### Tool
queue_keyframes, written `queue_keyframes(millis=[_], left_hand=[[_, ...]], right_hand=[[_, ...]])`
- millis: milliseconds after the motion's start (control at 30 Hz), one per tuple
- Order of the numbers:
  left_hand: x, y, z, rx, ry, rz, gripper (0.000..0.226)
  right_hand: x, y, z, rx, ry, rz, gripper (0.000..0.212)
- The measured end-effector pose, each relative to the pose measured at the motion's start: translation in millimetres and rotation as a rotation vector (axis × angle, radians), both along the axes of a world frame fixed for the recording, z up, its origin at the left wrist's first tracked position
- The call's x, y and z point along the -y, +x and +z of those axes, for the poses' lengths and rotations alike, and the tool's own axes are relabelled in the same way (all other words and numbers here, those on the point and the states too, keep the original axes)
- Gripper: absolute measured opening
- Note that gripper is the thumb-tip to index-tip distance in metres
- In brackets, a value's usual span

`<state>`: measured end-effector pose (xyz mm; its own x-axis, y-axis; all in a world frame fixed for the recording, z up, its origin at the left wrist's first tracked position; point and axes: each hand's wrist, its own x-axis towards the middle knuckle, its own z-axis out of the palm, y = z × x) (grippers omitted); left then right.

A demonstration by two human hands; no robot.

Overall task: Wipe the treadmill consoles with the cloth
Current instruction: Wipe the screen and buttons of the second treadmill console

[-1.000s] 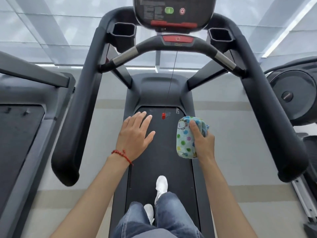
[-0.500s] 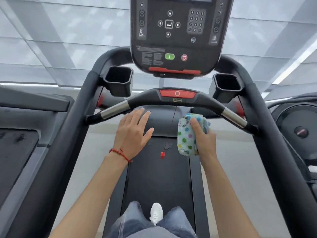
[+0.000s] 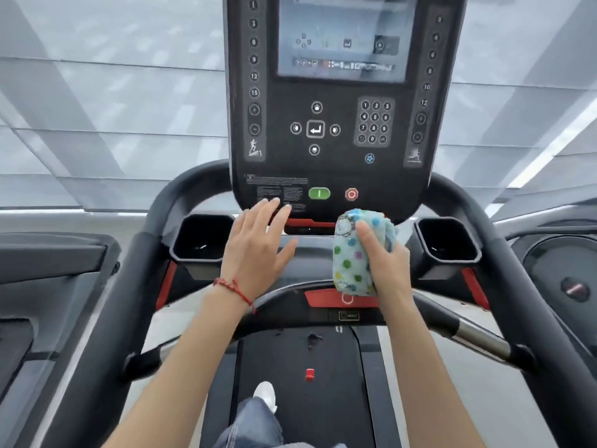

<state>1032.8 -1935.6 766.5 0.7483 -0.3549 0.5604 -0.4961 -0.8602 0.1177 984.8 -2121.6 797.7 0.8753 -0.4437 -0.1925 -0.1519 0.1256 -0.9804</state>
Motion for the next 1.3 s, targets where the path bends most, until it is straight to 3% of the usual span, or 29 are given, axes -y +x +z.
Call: queue_keyframes(millis=[300, 767, 1067, 1300], left_hand=[[-1, 120, 30, 0.097, -0.007, -0.05, 0.049], [14, 209, 71, 0.279, -0.05, 0.04, 0.044], [13, 229, 67, 0.302, -0.063, 0.066, 0.047], [11, 232, 63, 0.334, -0.072, 0.036, 0.047]], right_hand=[[-3, 117, 34, 0.139, -0.028, -0.045, 0.01], [33, 242, 106, 0.373, -0.28, -0.094, 0.022], [21, 290, 119, 0.37, -0.771, -0.501, 0.051], [-18, 303, 118, 0.417, -0.801, -0.583, 0.049]])
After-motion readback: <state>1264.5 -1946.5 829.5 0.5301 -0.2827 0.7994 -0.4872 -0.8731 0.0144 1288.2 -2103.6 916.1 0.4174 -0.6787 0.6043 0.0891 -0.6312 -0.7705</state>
